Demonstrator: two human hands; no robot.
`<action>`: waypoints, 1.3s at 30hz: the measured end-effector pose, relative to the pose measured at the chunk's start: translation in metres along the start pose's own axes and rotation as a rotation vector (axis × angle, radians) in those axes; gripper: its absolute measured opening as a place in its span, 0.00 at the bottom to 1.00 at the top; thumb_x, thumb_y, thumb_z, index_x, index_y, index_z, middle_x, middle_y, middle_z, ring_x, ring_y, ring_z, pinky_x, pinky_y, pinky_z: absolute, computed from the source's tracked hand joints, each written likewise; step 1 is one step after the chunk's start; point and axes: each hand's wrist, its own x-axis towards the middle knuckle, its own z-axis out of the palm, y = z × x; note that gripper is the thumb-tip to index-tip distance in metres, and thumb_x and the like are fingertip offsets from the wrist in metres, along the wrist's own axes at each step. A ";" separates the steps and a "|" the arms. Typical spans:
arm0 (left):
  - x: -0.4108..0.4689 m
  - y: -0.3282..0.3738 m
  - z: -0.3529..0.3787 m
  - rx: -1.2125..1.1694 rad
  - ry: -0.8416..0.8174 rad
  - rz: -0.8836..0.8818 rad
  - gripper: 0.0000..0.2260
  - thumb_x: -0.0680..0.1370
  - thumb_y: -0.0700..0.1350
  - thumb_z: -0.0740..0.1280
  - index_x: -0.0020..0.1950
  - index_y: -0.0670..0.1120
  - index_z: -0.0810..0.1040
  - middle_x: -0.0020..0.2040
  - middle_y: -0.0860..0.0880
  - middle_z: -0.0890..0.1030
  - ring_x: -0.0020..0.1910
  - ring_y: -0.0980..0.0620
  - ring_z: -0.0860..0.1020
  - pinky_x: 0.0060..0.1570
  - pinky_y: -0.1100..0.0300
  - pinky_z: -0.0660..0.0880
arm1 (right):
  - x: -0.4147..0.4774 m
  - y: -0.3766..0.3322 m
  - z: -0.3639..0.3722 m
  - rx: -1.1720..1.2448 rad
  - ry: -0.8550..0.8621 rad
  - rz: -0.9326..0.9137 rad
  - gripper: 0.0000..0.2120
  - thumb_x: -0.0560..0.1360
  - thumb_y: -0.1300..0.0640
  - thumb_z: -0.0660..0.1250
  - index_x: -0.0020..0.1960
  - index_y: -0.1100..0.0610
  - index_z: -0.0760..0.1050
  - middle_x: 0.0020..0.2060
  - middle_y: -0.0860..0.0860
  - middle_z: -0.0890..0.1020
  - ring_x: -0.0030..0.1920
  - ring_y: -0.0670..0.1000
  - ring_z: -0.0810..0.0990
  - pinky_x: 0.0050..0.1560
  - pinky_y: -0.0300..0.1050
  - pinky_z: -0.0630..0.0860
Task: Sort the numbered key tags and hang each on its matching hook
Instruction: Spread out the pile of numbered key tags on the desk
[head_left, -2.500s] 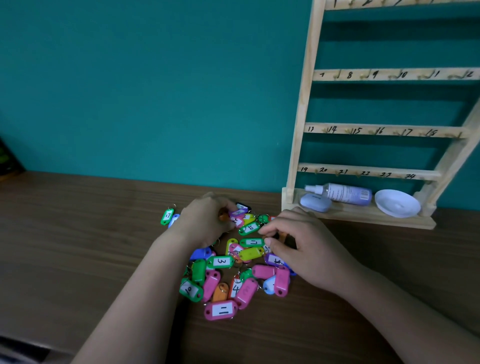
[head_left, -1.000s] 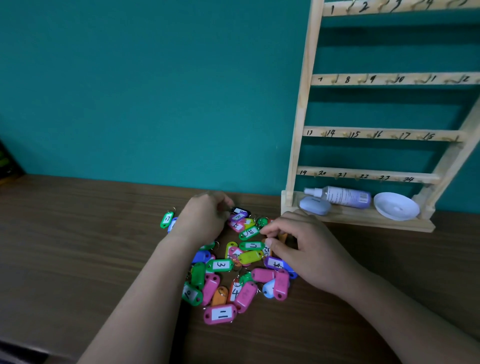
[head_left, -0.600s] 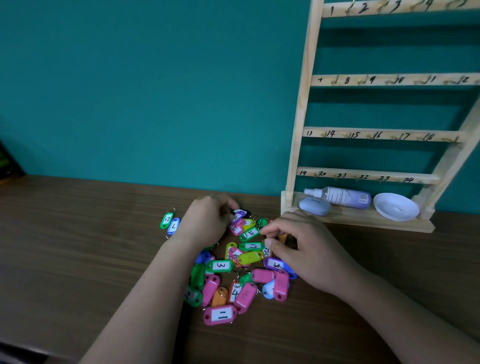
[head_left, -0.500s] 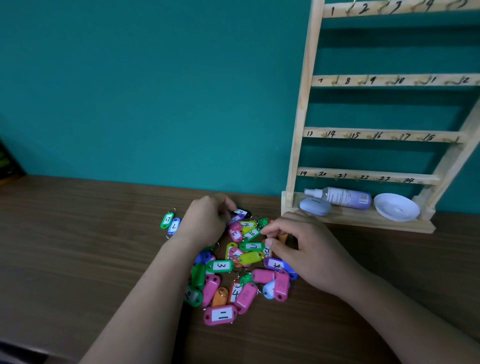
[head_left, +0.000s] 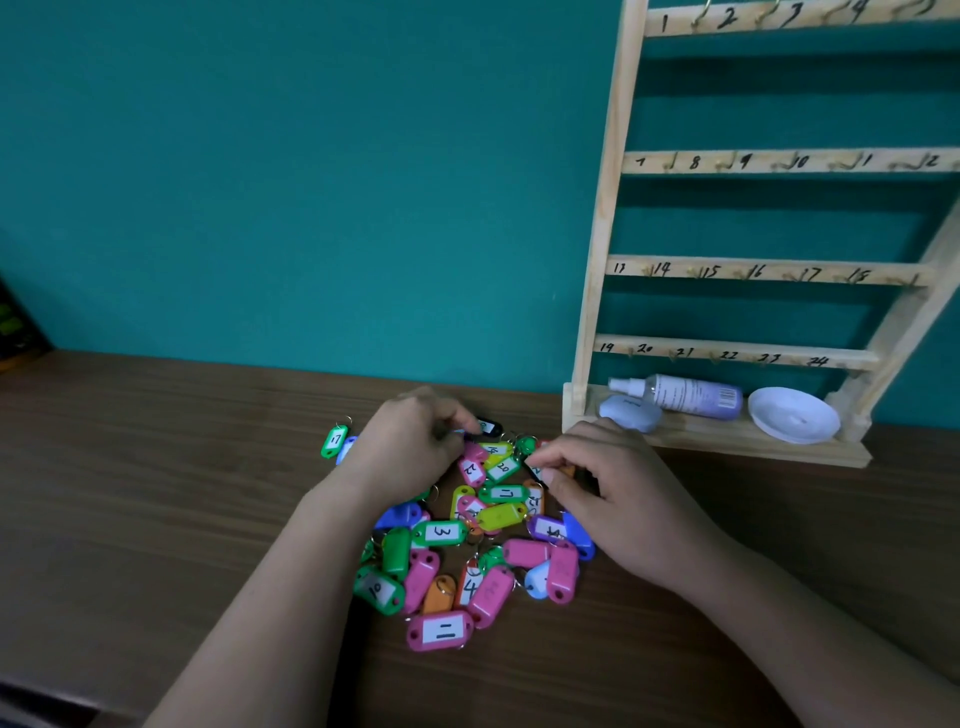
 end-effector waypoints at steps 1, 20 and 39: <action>-0.001 0.001 -0.001 0.004 -0.009 0.010 0.10 0.79 0.44 0.71 0.56 0.57 0.87 0.53 0.57 0.79 0.52 0.56 0.77 0.51 0.64 0.68 | 0.000 0.000 0.000 -0.002 -0.001 0.001 0.09 0.83 0.52 0.70 0.61 0.44 0.84 0.51 0.34 0.80 0.60 0.36 0.75 0.58 0.31 0.66; 0.007 -0.014 0.005 -0.031 0.084 -0.075 0.05 0.81 0.48 0.72 0.54 0.55 0.87 0.44 0.58 0.86 0.44 0.59 0.81 0.41 0.72 0.70 | 0.016 0.015 -0.003 -0.155 0.133 0.091 0.09 0.84 0.58 0.67 0.61 0.48 0.83 0.54 0.40 0.81 0.61 0.44 0.76 0.65 0.50 0.72; 0.005 -0.024 0.005 0.059 0.064 -0.093 0.10 0.79 0.51 0.74 0.59 0.55 0.85 0.57 0.51 0.80 0.59 0.48 0.78 0.61 0.50 0.77 | 0.063 0.017 0.027 -0.332 -0.095 0.104 0.15 0.84 0.47 0.66 0.69 0.46 0.81 0.59 0.46 0.79 0.64 0.51 0.71 0.71 0.54 0.65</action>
